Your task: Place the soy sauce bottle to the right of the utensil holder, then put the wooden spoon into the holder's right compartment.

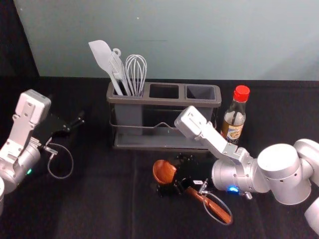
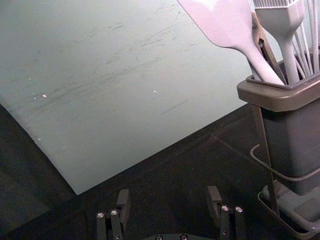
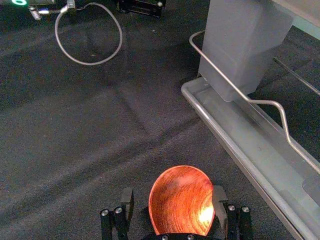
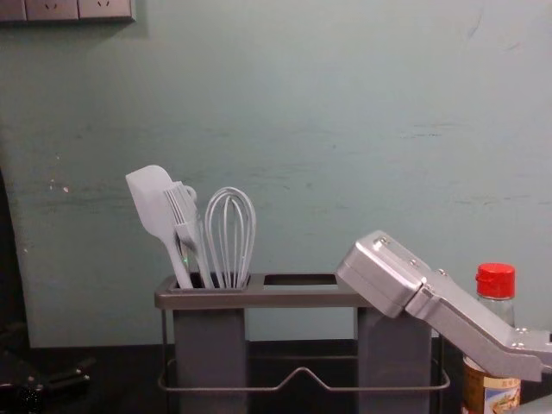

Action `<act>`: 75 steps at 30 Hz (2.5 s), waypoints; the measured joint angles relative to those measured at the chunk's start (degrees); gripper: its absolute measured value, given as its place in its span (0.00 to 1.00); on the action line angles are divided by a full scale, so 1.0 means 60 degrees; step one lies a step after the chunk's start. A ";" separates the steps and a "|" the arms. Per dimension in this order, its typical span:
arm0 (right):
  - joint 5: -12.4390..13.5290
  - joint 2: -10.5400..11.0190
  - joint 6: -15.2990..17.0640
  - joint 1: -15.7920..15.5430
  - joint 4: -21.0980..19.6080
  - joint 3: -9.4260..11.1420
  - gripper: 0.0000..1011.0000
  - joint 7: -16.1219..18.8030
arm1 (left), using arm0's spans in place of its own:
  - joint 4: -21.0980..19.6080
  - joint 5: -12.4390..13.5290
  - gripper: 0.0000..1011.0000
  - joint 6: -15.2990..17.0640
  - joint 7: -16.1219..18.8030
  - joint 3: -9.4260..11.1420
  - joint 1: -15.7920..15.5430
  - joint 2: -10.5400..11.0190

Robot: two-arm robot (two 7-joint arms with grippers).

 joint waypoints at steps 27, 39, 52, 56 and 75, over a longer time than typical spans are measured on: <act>-0.0298 -0.0047 -0.0078 -0.0189 0.0018 0.0175 0.99 0.0069 | 0.0000 0.0000 0.99 0.0000 0.0000 0.0000 0.0000 0.0000; -0.0445 -0.0111 -0.0074 -0.0172 0.0108 0.0139 0.99 0.0069 | 0.0001 0.0001 0.99 0.0000 0.0000 0.0000 -0.0001 0.0000; -0.0417 -0.0101 -0.0070 -0.0176 0.0091 0.0143 0.83 0.0069 | 0.0000 0.0000 0.99 0.0000 0.0000 0.0000 -0.0001 0.0000; -0.0412 -0.0098 -0.0067 -0.0177 0.0088 0.0143 0.83 0.0068 | 0.0001 0.0001 0.99 0.0000 0.0000 0.0000 -0.0001 0.0000; 0.0241 0.0114 -0.2037 -0.0842 -0.0812 0.1067 0.83 0.0027 | 0.0000 0.0001 0.99 0.0000 0.0000 0.0000 0.0000 0.0000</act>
